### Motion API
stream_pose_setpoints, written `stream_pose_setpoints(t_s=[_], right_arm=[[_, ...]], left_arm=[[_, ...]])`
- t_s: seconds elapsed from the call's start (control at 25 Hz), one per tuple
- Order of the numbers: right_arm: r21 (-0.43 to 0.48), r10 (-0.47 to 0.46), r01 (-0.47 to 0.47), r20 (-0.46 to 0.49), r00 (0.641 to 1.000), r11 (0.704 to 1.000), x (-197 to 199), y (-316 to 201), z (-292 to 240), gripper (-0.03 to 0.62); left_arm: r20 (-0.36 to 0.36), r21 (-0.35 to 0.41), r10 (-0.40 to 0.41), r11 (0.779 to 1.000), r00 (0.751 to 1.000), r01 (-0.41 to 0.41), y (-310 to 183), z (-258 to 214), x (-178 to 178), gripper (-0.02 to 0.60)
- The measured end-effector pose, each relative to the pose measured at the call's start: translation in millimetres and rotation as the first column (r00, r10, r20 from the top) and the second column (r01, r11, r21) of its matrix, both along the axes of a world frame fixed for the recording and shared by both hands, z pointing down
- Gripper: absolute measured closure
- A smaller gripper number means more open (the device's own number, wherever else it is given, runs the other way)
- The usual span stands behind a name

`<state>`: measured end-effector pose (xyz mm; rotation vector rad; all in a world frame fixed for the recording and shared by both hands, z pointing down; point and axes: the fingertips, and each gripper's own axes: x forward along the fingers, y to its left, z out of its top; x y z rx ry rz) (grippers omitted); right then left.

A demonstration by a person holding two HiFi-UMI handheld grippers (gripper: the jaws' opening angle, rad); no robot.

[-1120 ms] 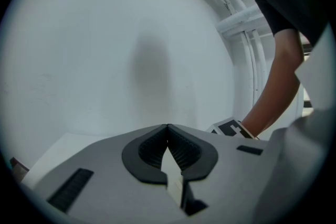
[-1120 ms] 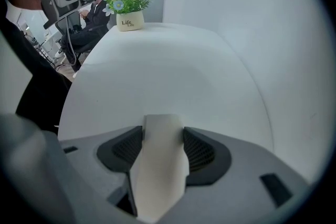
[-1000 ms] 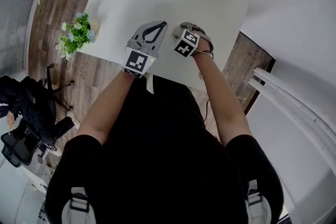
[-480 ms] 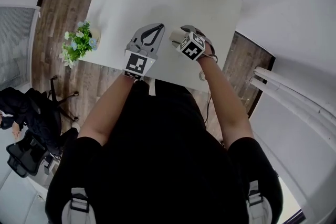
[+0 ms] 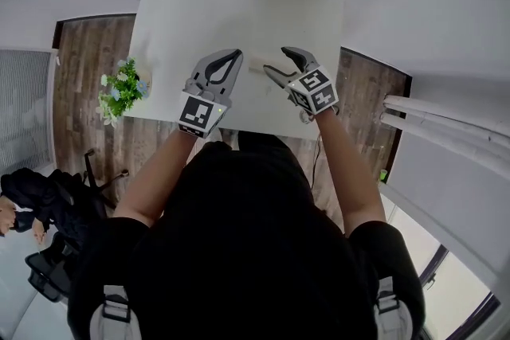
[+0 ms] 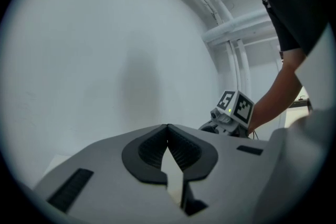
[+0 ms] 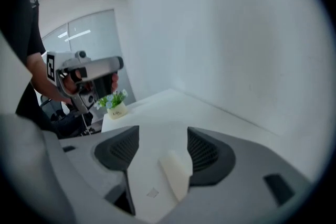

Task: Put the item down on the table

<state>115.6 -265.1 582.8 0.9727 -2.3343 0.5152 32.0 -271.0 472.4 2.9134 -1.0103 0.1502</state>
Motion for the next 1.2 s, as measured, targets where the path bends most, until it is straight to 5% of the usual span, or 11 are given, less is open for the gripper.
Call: stream_pose_setpoints(t_s=[0.2,0.4,0.52,0.68,0.96,1.2], right_arm=[[0.240,0.082,-0.117,0.149,0.985,0.964,3,19,-99,0.308],[0.368,0.111,-0.211,0.275,0.955,0.906,7,45,-163,0.325],[0.415,0.124,-0.248,0.304,0.945,0.875,9,60,-188,0.340],[0.463,0.137,-0.275,0.310,0.941,0.843,9,78,-207,0.437],[0.483,0.197,-0.325,0.296,0.935,0.813,12,93,-212,0.482],[0.511,0.202,-0.336,0.300,0.932,0.791,10,100,-221,0.592]], left_arm=[[-0.015,0.018,0.097,0.995,0.995,-0.097,19,-28,9,0.588],[-0.071,0.056,0.172,0.984,0.983,-0.168,38,-67,21,0.588],[-0.069,0.081,0.221,0.973,0.973,-0.216,51,-82,26,0.588],[-0.086,0.088,0.268,0.961,0.959,-0.261,67,-99,31,0.587],[-0.067,0.118,0.325,0.941,0.943,-0.316,86,-110,39,0.588],[-0.073,0.117,0.342,0.936,0.937,-0.333,92,-115,41,0.588]])
